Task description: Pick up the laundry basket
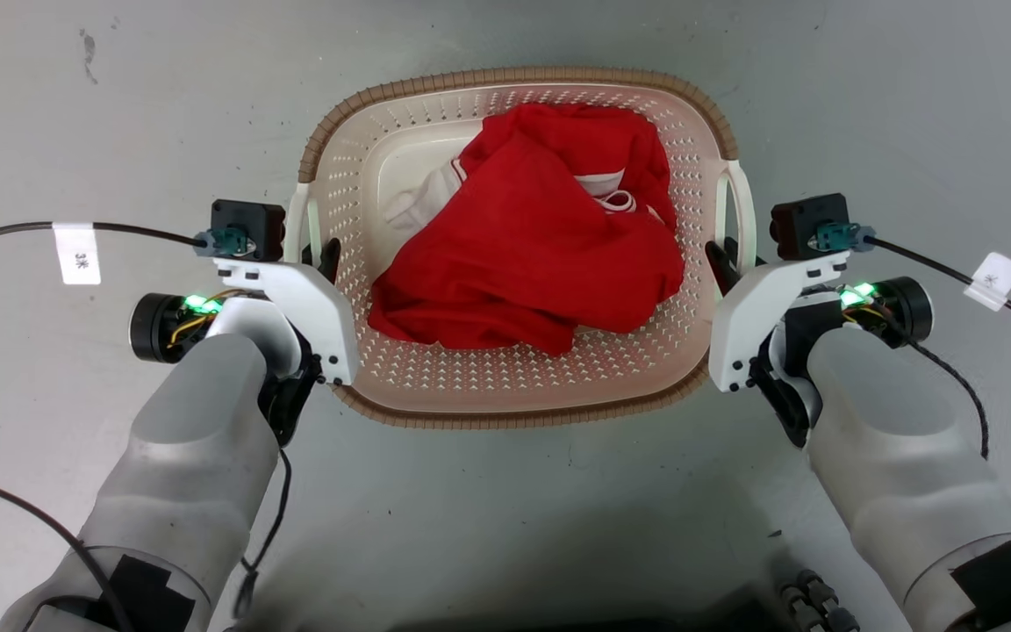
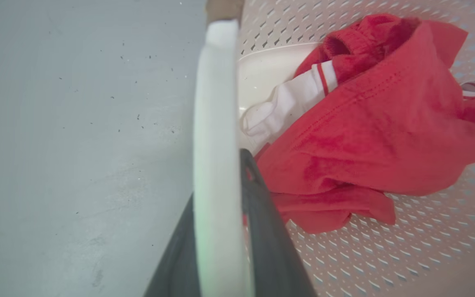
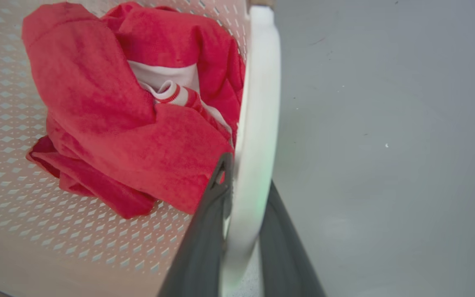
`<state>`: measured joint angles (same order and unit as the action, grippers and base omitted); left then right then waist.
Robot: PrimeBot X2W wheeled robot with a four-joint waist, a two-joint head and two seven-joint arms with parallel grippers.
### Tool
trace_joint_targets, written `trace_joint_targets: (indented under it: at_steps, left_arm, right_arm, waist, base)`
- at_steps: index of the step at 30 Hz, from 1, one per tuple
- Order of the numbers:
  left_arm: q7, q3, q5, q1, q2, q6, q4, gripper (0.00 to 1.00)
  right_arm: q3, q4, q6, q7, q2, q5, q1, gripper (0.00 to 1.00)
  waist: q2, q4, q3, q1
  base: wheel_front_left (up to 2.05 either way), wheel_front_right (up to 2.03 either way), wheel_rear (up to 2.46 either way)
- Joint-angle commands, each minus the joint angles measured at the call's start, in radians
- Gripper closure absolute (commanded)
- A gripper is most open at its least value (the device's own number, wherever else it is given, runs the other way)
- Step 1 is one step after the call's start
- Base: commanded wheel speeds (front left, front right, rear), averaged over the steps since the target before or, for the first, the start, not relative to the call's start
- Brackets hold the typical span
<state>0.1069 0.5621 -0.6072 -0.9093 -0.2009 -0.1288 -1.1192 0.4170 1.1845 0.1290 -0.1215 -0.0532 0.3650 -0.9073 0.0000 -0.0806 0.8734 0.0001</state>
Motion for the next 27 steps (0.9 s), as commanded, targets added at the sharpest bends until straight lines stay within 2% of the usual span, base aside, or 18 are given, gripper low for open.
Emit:
trace_joint_targets:
  at_steps: [1,12,27]
  left_arm:
    - [0.001,0.011,-0.003,-0.011,0.003,-0.003,0.007,1.00]
    - [-0.037,0.133,-0.134,-0.006,-0.012,-0.004,0.010,1.00]
    - [-0.239,0.248,-0.346,0.051,0.008,-0.008,0.021,1.00]
  right_arm:
    - [0.009,0.000,0.003,0.002,0.005,0.001,-0.010,1.00]
    - [0.099,0.013,0.004,0.039,0.009,0.095,-0.007,1.00]
    - [0.196,0.045,0.008,0.252,0.015,0.245,0.048,1.00]
  waist:
    - [0.0000,-0.001,-0.003,-0.0001]
    - [0.0000,-0.001,-0.058,-0.0001]
    - [0.0000,0.025,-0.301,-0.0001]
  base:
    - [0.00,0.00,0.00]
    - [0.00,0.00,0.00]
    - [0.00,0.00,0.00]
